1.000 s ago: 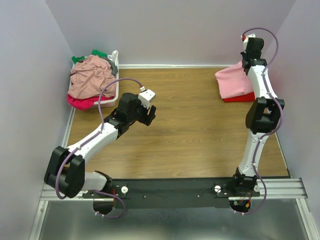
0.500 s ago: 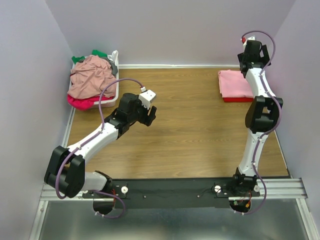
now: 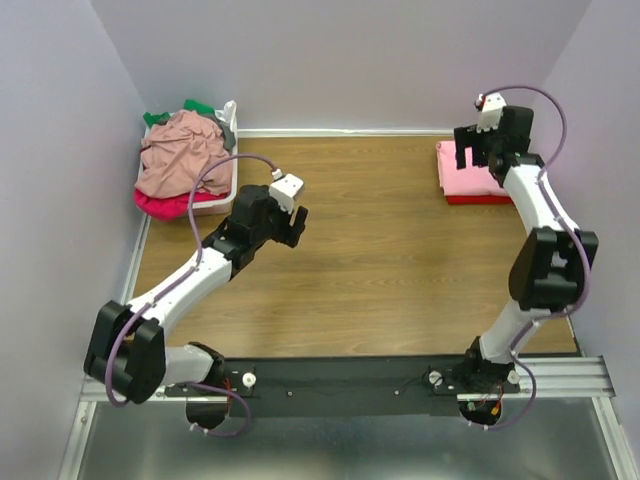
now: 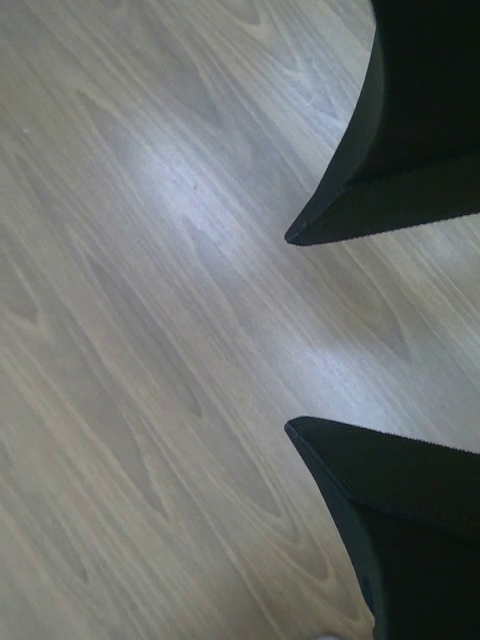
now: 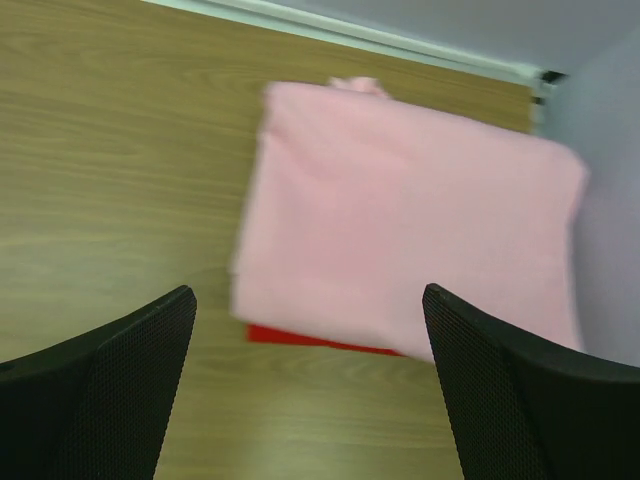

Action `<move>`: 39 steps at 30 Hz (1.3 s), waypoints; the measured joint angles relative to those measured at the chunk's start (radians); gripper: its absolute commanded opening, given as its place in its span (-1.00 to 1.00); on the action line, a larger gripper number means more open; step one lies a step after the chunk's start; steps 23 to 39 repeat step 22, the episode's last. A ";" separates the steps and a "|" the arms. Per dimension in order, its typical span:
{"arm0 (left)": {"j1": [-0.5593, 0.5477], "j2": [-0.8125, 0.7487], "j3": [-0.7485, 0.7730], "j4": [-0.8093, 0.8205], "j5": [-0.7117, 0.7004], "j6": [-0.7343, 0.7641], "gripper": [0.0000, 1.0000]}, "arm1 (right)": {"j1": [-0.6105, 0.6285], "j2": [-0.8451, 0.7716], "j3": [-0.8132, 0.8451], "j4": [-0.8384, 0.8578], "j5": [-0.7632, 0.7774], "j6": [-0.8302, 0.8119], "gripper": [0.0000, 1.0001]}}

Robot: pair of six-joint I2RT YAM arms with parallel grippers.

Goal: Fold and stack the t-shirts
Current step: Reset both grippers

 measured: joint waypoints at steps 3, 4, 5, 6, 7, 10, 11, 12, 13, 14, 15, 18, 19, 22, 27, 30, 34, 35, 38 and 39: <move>0.038 -0.063 -0.003 0.009 -0.016 -0.036 0.94 | 0.002 -0.127 -0.118 0.003 -0.164 0.084 1.00; 0.068 -0.096 -0.006 0.016 -0.016 -0.056 0.95 | 0.002 -0.177 -0.164 0.006 -0.209 0.108 1.00; 0.119 -0.138 -0.009 0.024 -0.010 -0.079 0.97 | 0.002 -0.239 -0.217 0.012 -0.226 0.136 1.00; 0.179 -0.181 -0.011 0.035 0.003 -0.109 0.97 | 0.002 -0.288 -0.272 0.030 -0.228 0.162 1.00; 0.259 -0.223 -0.012 0.042 0.030 -0.135 0.97 | 0.001 -0.350 -0.332 0.031 -0.227 0.192 1.00; 0.433 -0.322 -0.012 0.051 0.048 -0.195 0.97 | 0.001 -0.505 -0.443 0.043 -0.142 0.296 1.00; 0.464 -0.358 -0.012 0.050 0.048 -0.204 0.97 | 0.001 -0.537 -0.459 0.045 -0.117 0.317 1.00; 0.468 -0.380 -0.013 0.050 0.049 -0.208 0.97 | 0.001 -0.576 -0.483 0.058 -0.075 0.341 1.00; 0.468 -0.399 -0.014 0.050 0.048 -0.211 0.97 | 0.001 -0.626 -0.514 0.069 -0.030 0.362 1.00; 0.467 -0.417 -0.018 0.051 0.048 -0.211 0.97 | 0.001 -0.661 -0.540 0.080 0.003 0.374 1.00; 0.466 -0.438 -0.029 0.049 0.046 -0.212 0.97 | 0.000 -0.685 -0.559 0.084 0.023 0.380 1.00; 0.466 -0.488 -0.075 0.047 0.043 -0.212 0.97 | 0.000 -0.772 -0.624 0.087 0.098 0.404 1.00; 0.466 -0.502 -0.095 0.045 0.042 -0.212 0.97 | 0.000 -0.790 -0.639 0.088 0.121 0.410 1.00; 0.466 -0.528 -0.140 0.039 0.039 -0.212 0.97 | 0.000 -0.813 -0.661 0.093 0.164 0.414 1.00; 0.466 -0.528 -0.140 0.039 0.039 -0.212 0.97 | 0.000 -0.813 -0.661 0.093 0.164 0.414 1.00; 0.466 -0.528 -0.140 0.039 0.039 -0.212 0.97 | 0.000 -0.813 -0.661 0.093 0.164 0.414 1.00; 0.466 -0.528 -0.140 0.039 0.039 -0.212 0.97 | 0.000 -0.813 -0.661 0.093 0.164 0.414 1.00; 0.466 -0.528 -0.140 0.039 0.039 -0.212 0.97 | 0.000 -0.813 -0.661 0.093 0.164 0.414 1.00; 0.466 -0.528 -0.140 0.039 0.039 -0.212 0.97 | 0.000 -0.813 -0.661 0.093 0.164 0.414 1.00; 0.466 -0.528 -0.140 0.039 0.039 -0.212 0.97 | 0.000 -0.813 -0.661 0.093 0.164 0.414 1.00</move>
